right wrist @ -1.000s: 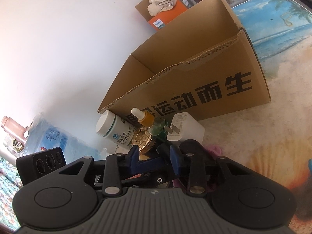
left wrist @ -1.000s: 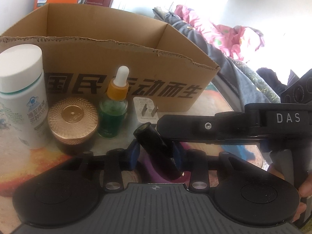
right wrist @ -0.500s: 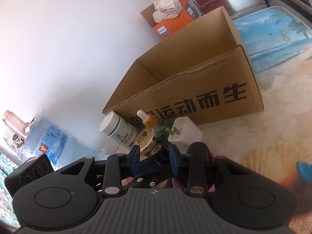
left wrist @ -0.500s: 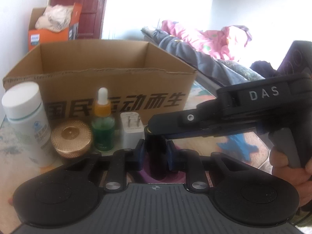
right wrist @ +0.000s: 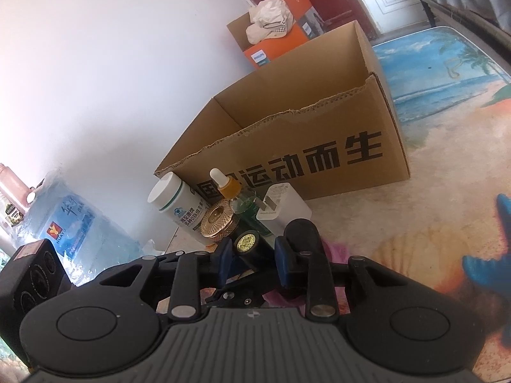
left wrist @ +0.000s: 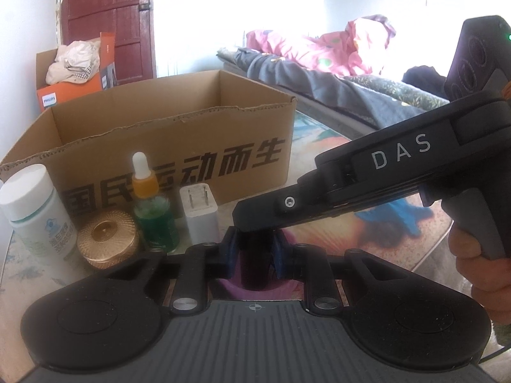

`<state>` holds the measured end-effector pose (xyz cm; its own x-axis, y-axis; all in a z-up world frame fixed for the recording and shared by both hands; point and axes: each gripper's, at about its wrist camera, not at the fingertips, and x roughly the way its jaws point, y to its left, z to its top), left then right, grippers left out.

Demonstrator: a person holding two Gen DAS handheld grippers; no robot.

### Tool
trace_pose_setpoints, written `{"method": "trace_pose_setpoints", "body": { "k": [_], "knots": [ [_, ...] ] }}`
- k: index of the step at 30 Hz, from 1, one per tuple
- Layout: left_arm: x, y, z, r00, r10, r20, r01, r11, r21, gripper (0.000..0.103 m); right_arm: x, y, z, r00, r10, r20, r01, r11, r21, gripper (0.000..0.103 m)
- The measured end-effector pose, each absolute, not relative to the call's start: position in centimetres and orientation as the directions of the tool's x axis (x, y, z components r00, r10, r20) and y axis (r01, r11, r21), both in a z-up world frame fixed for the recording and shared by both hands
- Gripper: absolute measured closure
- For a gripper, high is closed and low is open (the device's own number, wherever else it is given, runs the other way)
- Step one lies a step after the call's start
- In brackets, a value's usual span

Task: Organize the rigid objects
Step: 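Grasp the black cylinder in the pink bowl with the right gripper, then lift the black cylinder and carry it over the cardboard box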

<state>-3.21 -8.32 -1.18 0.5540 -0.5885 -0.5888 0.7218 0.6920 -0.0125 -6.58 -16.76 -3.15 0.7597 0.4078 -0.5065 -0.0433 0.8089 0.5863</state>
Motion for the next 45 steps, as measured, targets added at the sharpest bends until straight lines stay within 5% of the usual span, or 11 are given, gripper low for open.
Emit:
{"method": "trace_pose_setpoints", "body": {
  "k": [13, 30, 36, 45],
  "knots": [
    [-3.9, -8.1, -0.6, 0.576, -0.573, -0.583, 0.714, 0.700, 0.018, 0.082, -7.0, -16.0, -1.9, 0.780, 0.392, -0.488, -0.075, 0.832, 0.549, 0.072],
    [0.1, -6.4, 10.6, 0.707, -0.554, -0.439, 0.647, 0.757, 0.089, 0.082, -2.6, -13.5, 9.9, 0.821, 0.476, -0.315, -0.319, 0.840, 0.438, 0.072],
    [7.5, -7.1, 11.7, 0.677, -0.492, -0.547, 0.619, 0.783, 0.062, 0.082, 5.3, -14.4, 11.2, 0.769, 0.528, -0.361, -0.318, 0.806, 0.500, 0.072],
    [18.8, -9.3, 6.2, 0.537, -0.296, -0.790, 0.567, 0.820, 0.078, 0.082, 19.3, -17.5, 3.9, 0.568, 0.622, -0.539, -0.091, 0.699, 0.709, 0.072]
  ]
}}
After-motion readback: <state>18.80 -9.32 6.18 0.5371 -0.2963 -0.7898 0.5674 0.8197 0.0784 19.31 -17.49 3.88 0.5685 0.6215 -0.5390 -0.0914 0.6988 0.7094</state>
